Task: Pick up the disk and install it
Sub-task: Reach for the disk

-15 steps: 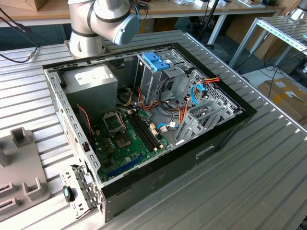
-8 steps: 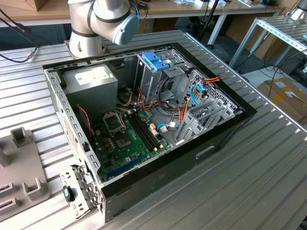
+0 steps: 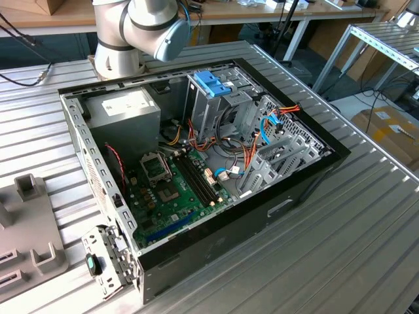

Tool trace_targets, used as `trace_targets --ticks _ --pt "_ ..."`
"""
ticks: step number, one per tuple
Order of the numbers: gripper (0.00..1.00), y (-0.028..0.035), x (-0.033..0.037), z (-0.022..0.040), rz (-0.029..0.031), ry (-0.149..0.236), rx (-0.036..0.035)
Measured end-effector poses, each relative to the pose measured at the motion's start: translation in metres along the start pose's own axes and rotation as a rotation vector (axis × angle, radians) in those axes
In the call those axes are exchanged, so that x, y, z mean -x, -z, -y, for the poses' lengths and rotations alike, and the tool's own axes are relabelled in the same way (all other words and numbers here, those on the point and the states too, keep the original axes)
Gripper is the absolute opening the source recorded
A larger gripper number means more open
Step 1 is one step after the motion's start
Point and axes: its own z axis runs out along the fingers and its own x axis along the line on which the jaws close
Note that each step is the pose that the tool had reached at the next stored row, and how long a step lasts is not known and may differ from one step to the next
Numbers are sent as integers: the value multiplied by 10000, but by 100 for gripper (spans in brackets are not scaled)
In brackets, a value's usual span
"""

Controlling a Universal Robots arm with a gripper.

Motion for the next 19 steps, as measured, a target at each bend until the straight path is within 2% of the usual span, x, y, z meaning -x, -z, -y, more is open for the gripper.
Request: trace_targets --ticks 3,7,9,10,11,12,13,19 --pt "11 -30 116 -82 1 0 -8" --pt "11 -59 193 -173 2 0 -24" --pt "11 -85 260 -234 -1 1 -38" --pt "11 -106 315 -271 -5 1 -69" --pt "11 -136 353 -327 -8 3 -150" --pt "11 -163 352 -393 -13 6 -216" --pt "11 -178 349 -432 -14 5 -235" --pt "11 -179 349 -437 -15 6 -235"
